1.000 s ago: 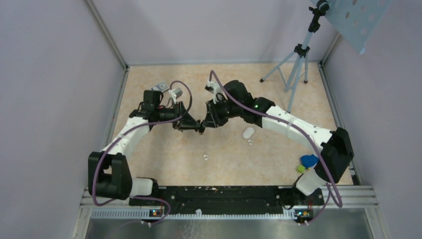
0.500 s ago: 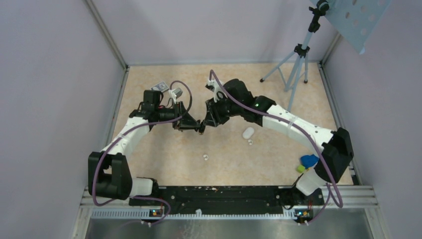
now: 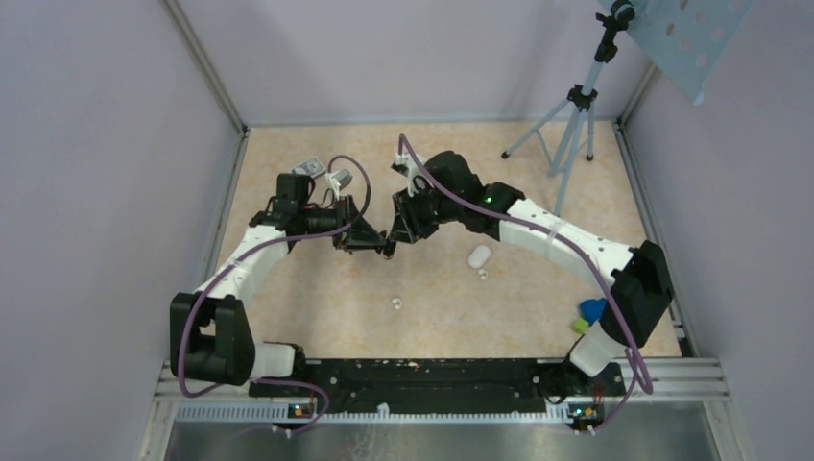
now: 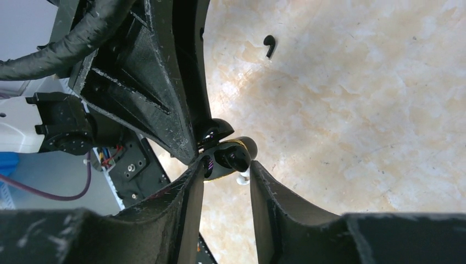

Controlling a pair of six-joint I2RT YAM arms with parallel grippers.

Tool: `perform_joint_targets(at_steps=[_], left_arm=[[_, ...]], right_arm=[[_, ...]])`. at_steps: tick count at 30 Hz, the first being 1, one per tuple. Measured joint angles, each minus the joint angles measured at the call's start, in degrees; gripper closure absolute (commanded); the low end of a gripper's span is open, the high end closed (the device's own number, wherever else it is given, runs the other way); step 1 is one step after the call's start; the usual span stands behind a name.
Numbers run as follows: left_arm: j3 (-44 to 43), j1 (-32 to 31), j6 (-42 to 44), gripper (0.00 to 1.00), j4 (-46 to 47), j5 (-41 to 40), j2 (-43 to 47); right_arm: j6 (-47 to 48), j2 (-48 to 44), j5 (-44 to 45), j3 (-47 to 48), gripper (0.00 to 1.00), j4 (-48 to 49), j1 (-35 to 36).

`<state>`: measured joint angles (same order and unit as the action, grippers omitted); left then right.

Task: Insert the wireless bluetooth earbuds into the charging case
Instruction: Adjust the right earbud in the right side groove of the charging case.

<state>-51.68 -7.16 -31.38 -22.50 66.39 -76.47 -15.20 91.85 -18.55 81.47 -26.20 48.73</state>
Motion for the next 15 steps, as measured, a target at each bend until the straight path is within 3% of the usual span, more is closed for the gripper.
perform_joint_targets(at_steps=[9, 15], left_arm=[[0.0, 0.0, 0.0, 1.0, 0.0, 0.0, 0.0], [0.0, 0.0, 0.0, 1.0, -0.2, 0.0, 0.0]], right_arm=[[0.2, 0.1, -0.6, 0.3, 0.69, 0.4, 0.0], [0.2, 0.2, -0.6, 0.4, 0.8, 0.4, 0.0]])
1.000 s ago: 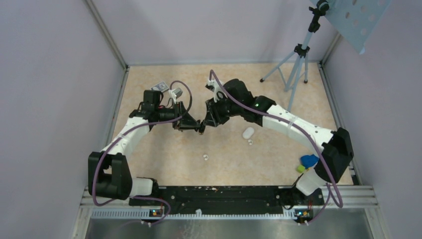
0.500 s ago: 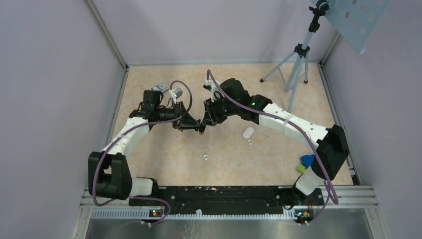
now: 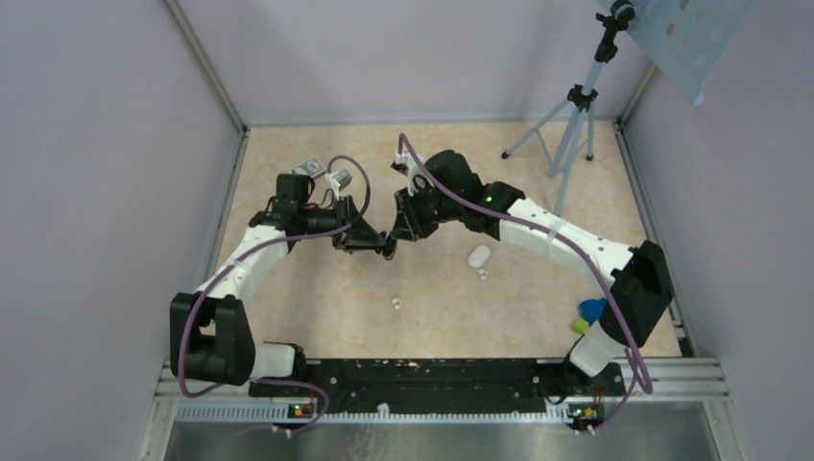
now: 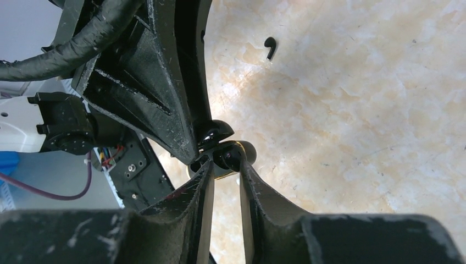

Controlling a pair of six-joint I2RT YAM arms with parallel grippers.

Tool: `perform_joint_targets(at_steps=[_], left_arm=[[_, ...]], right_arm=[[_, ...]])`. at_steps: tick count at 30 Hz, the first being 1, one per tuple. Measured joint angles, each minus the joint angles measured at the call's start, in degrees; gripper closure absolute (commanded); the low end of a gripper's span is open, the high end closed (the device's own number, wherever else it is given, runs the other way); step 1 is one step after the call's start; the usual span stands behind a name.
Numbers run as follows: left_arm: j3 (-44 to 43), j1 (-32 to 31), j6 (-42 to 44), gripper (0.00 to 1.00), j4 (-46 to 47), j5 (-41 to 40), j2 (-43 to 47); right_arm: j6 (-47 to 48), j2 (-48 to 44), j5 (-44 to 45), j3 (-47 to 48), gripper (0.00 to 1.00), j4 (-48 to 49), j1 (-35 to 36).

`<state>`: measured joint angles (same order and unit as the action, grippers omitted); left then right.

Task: Insert the wireless bluetooth earbuds into the charging case
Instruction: Adjust the right earbud in the right side groove of the charging case.

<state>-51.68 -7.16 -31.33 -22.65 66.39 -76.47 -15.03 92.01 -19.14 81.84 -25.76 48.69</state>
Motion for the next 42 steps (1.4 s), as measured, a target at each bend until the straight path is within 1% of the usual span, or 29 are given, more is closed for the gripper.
perform_joint_targets(at_steps=[5, 9, 17, 24, 29, 32, 35, 37, 42], left_arm=[[0.0, 0.0, 0.0, 1.0, -0.5, 0.0, 0.0], [0.0, 0.0, 0.0, 1.0, -0.6, 0.0, 0.0], [0.0, 0.0, 0.0, 1.0, -0.9, -0.3, -0.1], [-1.4, 0.0, 0.0, 1.0, -0.1, -0.7, -0.3], [-1.5, 0.0, 0.0, 1.0, 0.1, -0.7, -0.3], [-1.5, 0.0, 0.0, 1.0, 0.2, -0.7, -0.3], [-1.5, 0.0, 0.0, 1.0, 0.2, -0.7, -0.3], [-1.5, 0.0, 0.0, 1.0, 0.2, -0.7, -0.3], [-1.5, 0.0, 0.0, 1.0, 0.2, -0.7, -0.3]], right_arm=[[0.0, 0.0, 0.0, 0.0, 0.88, 0.2, 0.0], [0.0, 0.0, 0.0, 0.0, 0.91, 0.9, 0.0], [-0.2, 0.0, -0.2, 0.0, 0.93, 1.0, 0.4], [-0.6, 0.0, -2.1, 0.0, 0.94, 0.7, 2.6], [-0.6, 0.0, -2.4, 0.0, 0.94, 0.6, 3.0], [-0.6, 0.0, -1.3, -0.1, 0.88, 0.5, 3.0], [-0.5, -0.5, 1.4, -0.1, 0.76, 0.3, 3.0], [-0.1, -1.5, 3.7, -0.1, 0.69, -0.1, 3.0], [1.6, -2.8, 7.0, 0.2, 0.61, -1.4, 2.5]])
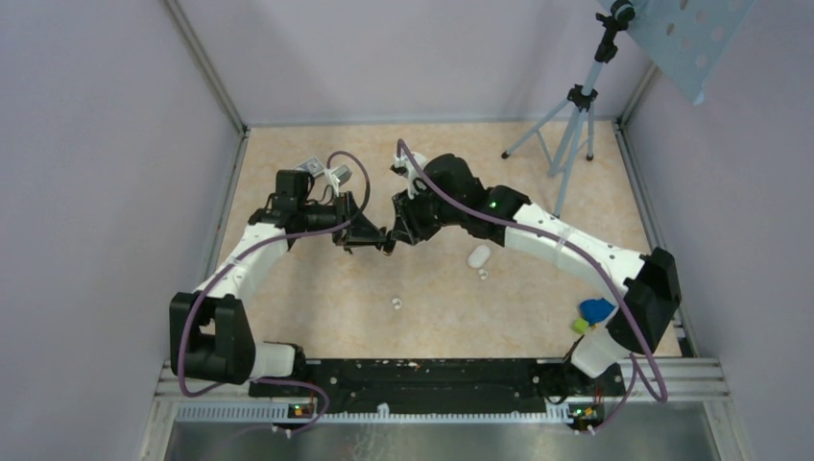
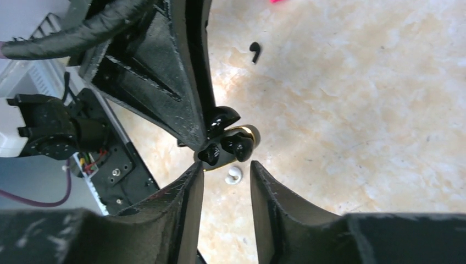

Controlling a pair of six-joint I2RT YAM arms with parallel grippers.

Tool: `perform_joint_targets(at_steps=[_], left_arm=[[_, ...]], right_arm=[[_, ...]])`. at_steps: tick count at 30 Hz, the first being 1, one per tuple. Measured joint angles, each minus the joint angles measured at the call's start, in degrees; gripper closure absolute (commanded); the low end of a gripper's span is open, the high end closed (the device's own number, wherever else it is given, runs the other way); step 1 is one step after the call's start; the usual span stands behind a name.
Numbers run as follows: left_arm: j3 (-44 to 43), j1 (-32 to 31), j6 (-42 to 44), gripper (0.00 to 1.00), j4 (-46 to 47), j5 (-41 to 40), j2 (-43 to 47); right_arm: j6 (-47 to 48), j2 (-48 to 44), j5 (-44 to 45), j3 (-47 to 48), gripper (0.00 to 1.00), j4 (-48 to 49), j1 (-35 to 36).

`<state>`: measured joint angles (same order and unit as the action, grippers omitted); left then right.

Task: Insert the wireless bluetooth earbuds into the charging case
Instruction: Adjust the right earbud in the right side groove of the charging case.

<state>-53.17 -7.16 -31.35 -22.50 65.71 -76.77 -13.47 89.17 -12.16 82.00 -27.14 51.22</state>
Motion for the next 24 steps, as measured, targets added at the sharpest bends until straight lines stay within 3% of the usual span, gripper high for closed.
perform_joint_targets(at_steps=[15, 24], left_arm=[[0.0, 0.0, 0.0, 1.0, 0.0, 0.0, 0.0], [-0.1, 0.0, 0.0, 1.0, 0.0, 0.0, 0.0]], right_arm=[[3.0, 3.9, 1.3, 4.9, 0.59, -3.2, -0.4], [3.0, 5.9, 0.9, 5.2, 0.79, -3.8, -0.4]])
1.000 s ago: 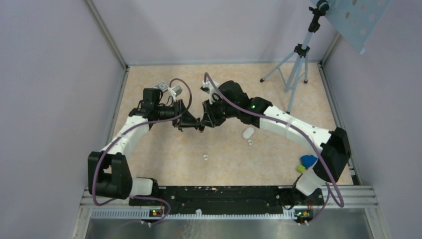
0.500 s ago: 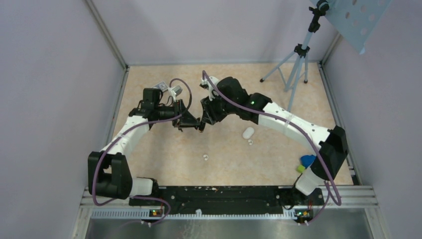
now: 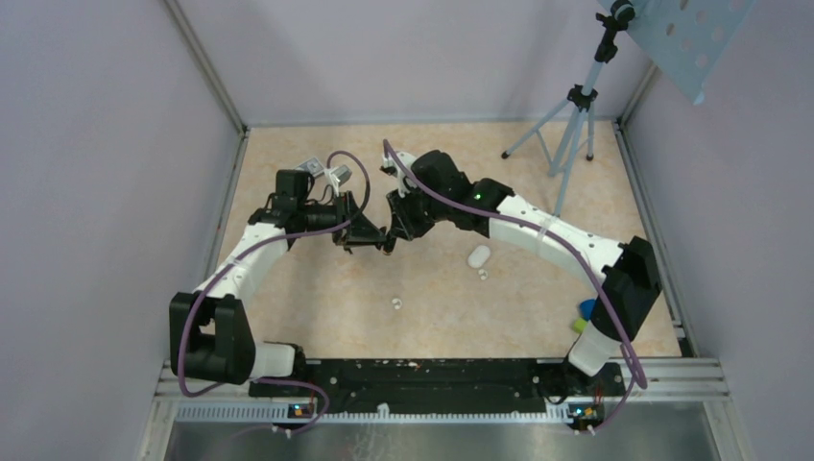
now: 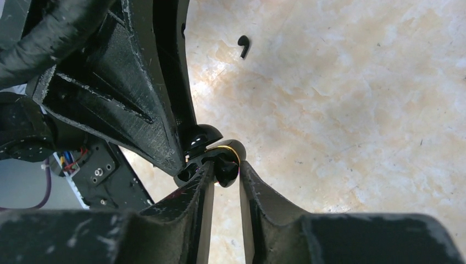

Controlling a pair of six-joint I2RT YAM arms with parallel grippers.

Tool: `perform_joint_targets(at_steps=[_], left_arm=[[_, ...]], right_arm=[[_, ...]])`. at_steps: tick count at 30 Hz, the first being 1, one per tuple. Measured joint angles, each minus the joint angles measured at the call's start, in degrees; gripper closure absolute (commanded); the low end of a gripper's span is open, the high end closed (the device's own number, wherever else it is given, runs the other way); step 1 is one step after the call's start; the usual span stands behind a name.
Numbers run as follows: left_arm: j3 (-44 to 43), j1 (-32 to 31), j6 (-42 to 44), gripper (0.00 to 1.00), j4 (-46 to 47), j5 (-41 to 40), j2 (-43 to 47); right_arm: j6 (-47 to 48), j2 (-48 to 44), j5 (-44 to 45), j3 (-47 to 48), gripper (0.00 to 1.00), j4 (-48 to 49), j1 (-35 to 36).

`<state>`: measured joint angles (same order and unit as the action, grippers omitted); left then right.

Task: Insert the wireless bluetooth earbuds into the charging case
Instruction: Adjust the right earbud in the right side groove of the charging case.

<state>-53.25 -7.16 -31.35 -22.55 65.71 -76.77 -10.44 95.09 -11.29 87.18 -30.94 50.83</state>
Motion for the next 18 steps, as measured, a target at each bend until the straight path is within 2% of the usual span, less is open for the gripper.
perform_joint_targets(at_steps=[10, 14, 18], left_arm=[[0.0, 0.0, 0.0, 1.0, -0.1, 0.0, 0.0], [0.0, 0.0, 0.0, 1.0, -0.2, 0.0, 0.0], [0.0, 0.0, 0.0, 1.0, -0.2, 0.0, 0.0]], right_arm=[[-0.2, 0.1, -0.6, -0.1, 0.83, 0.0, 0.0], [-0.4, 0.0, -0.9, -0.1, 0.72, 0.0, 0.0], [-1.0, 0.0, -1.5, -0.1, 0.69, 0.0, 0.1]])
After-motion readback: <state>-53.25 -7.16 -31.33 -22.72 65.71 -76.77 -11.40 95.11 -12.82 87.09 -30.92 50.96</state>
